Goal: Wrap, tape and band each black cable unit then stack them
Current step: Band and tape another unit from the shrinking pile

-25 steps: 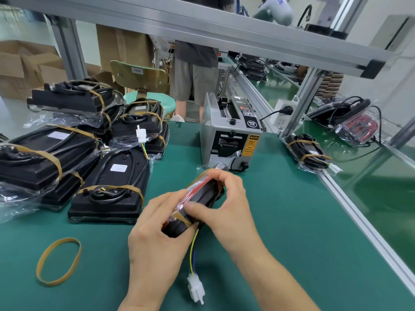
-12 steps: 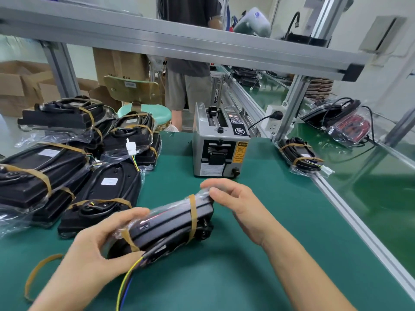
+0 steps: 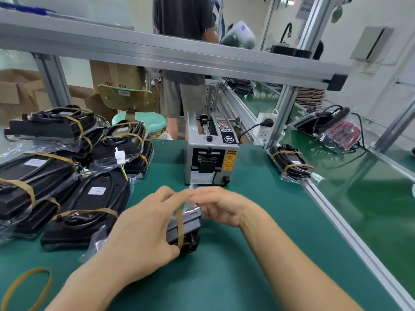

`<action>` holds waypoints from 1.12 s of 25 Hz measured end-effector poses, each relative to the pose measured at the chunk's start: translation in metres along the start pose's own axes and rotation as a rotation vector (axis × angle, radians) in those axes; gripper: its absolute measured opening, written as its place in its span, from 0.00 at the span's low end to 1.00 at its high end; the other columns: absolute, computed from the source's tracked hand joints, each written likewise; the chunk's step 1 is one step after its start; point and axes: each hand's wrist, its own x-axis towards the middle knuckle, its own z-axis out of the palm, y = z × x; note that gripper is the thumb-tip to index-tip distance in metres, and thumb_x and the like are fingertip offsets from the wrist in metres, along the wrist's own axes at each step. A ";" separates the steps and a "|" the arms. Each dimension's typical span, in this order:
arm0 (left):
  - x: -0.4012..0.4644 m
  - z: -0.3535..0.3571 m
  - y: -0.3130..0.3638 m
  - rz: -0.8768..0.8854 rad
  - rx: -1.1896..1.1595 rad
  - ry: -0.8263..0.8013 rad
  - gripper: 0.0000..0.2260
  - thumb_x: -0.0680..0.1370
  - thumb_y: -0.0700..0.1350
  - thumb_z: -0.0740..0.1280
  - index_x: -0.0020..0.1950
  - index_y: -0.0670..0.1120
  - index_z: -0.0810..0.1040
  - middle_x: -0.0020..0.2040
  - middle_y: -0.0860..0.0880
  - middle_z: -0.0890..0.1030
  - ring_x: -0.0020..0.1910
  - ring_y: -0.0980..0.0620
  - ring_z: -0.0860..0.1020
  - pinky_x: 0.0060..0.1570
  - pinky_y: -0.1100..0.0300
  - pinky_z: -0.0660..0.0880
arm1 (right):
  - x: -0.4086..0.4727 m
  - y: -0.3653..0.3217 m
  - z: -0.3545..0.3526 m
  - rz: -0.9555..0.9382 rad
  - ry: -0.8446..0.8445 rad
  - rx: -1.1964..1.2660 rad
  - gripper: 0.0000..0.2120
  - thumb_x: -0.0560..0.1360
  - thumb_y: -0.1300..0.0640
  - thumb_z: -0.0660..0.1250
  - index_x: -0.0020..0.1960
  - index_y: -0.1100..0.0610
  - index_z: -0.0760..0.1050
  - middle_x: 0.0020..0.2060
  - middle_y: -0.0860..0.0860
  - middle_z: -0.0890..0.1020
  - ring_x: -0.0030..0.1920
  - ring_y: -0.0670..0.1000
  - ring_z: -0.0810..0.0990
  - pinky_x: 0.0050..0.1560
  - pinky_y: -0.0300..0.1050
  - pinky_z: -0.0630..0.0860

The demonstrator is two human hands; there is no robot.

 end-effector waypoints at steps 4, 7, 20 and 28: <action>0.002 0.006 0.001 -0.023 -0.194 -0.099 0.35 0.60 0.55 0.66 0.61 0.80 0.56 0.55 0.73 0.70 0.52 0.67 0.69 0.50 0.68 0.69 | 0.022 0.013 0.002 0.140 0.064 -0.106 0.03 0.72 0.59 0.70 0.46 0.54 0.80 0.41 0.50 0.82 0.43 0.49 0.79 0.52 0.44 0.72; 0.003 0.011 -0.002 -0.207 -0.097 0.051 0.28 0.60 0.60 0.67 0.59 0.66 0.66 0.42 0.59 0.74 0.46 0.61 0.72 0.43 0.66 0.69 | 0.026 0.003 -0.019 -0.066 0.704 -0.066 0.03 0.73 0.58 0.69 0.41 0.53 0.80 0.36 0.48 0.80 0.35 0.46 0.75 0.39 0.38 0.69; 0.002 0.021 0.005 -0.304 -0.045 0.114 0.23 0.65 0.61 0.67 0.57 0.63 0.64 0.37 0.60 0.68 0.36 0.65 0.66 0.33 0.74 0.59 | 0.070 -0.039 -0.020 -0.099 1.178 0.389 0.07 0.74 0.63 0.66 0.38 0.59 0.71 0.22 0.52 0.73 0.20 0.48 0.67 0.21 0.34 0.66; 0.000 0.020 0.005 -0.301 -0.063 0.115 0.24 0.66 0.61 0.66 0.59 0.64 0.62 0.38 0.60 0.67 0.35 0.64 0.65 0.33 0.75 0.58 | 0.071 -0.040 -0.023 -0.050 1.067 0.365 0.10 0.73 0.61 0.70 0.38 0.58 0.70 0.30 0.51 0.70 0.25 0.48 0.66 0.17 0.36 0.64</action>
